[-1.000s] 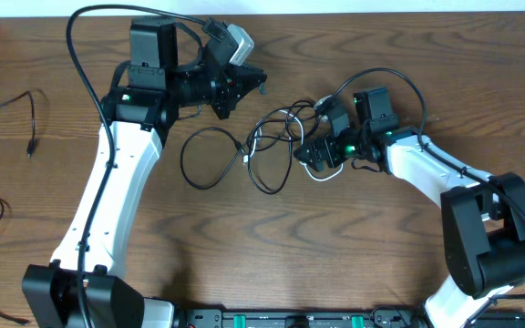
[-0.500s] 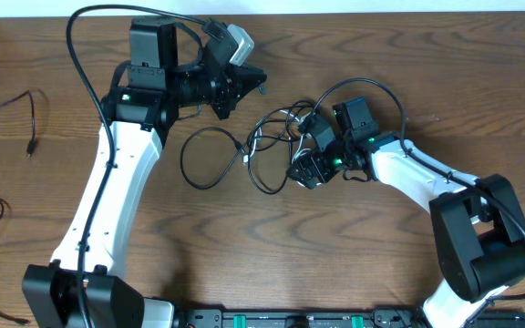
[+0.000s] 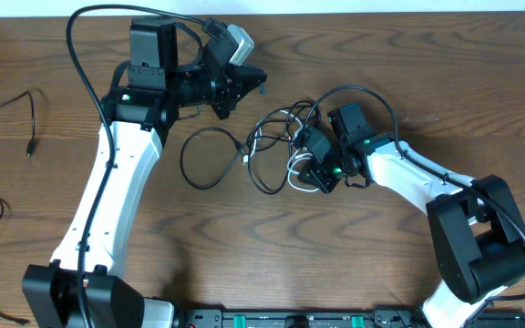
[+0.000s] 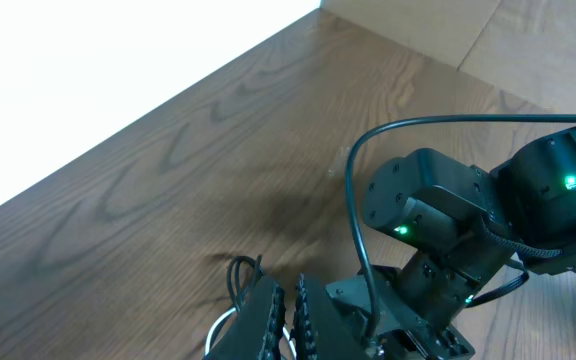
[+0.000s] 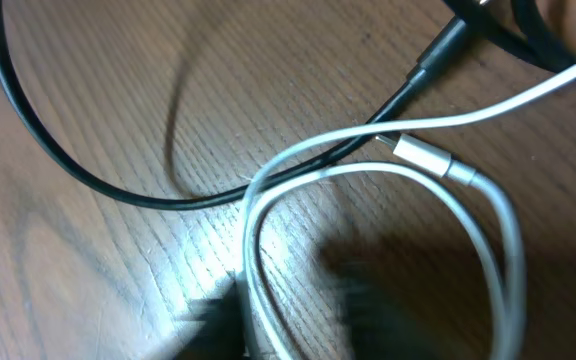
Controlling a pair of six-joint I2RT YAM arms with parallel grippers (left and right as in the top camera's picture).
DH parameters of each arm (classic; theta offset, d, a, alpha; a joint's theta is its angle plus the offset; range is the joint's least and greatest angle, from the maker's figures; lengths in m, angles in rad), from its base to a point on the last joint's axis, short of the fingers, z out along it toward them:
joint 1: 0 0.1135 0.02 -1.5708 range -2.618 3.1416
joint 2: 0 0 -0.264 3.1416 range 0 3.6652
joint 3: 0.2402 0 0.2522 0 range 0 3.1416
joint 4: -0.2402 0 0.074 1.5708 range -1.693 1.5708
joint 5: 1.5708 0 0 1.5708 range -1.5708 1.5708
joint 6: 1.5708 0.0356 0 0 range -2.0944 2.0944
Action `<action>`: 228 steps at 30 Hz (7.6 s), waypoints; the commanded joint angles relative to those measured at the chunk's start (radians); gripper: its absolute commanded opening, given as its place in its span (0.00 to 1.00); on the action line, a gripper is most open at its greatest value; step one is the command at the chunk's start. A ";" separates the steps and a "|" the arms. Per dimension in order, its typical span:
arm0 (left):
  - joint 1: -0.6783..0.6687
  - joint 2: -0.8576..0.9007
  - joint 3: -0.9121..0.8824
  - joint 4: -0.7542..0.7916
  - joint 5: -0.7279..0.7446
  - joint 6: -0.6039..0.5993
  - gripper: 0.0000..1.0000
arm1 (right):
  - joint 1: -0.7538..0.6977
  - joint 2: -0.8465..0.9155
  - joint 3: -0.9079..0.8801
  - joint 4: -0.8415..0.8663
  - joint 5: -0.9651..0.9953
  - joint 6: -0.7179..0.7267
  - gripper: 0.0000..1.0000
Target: Untangle cables
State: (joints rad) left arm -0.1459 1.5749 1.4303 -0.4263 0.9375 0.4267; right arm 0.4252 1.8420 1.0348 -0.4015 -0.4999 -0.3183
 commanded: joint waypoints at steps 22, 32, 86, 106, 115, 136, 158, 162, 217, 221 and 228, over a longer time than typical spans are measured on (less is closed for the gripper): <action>-0.059 0.008 -0.002 -0.198 -0.005 -0.024 0.60 | -0.262 -0.095 0.087 0.062 -0.362 0.349 0.01; -0.184 0.079 -0.002 -0.322 -0.395 0.190 0.91 | -0.332 -0.120 0.086 0.069 -0.428 0.351 0.01; 0.040 0.398 -0.003 -0.246 -0.797 0.103 0.08 | -0.859 -0.130 0.086 1.523 -0.912 1.597 0.01; -0.110 0.398 -0.003 -0.148 -0.567 0.095 0.07 | -0.470 -0.060 0.057 0.605 -0.666 0.921 0.72; -0.110 0.398 -0.003 -0.133 -0.568 0.092 0.08 | -0.235 -0.001 0.057 0.436 -0.477 0.857 0.77; -0.106 0.398 -0.003 -0.109 -0.589 0.092 0.08 | -0.084 0.011 0.057 0.252 -0.144 0.908 0.81; -0.106 0.398 -0.003 -0.087 -0.587 0.092 0.07 | -0.021 0.167 0.057 0.612 -0.148 0.956 0.18; -0.106 0.398 -0.003 -0.087 -0.587 0.092 0.08 | -0.021 0.167 0.057 0.650 -0.158 0.940 0.01; -0.014 0.398 -0.003 -0.093 -0.591 0.092 0.08 | -0.871 0.167 0.057 1.977 -0.921 2.261 0.01; -0.014 0.398 -0.003 -0.093 -0.591 0.092 0.07 | -0.906 0.167 0.057 1.977 -0.921 2.285 0.01; -0.014 0.398 -0.003 -0.097 -0.591 0.092 0.08 | -0.963 0.167 0.065 1.977 -0.896 2.315 0.01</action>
State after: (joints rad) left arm -0.1654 1.9678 1.4300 -0.5167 0.3611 0.5232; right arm -0.5037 2.0094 1.0863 1.5349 -1.4399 1.9701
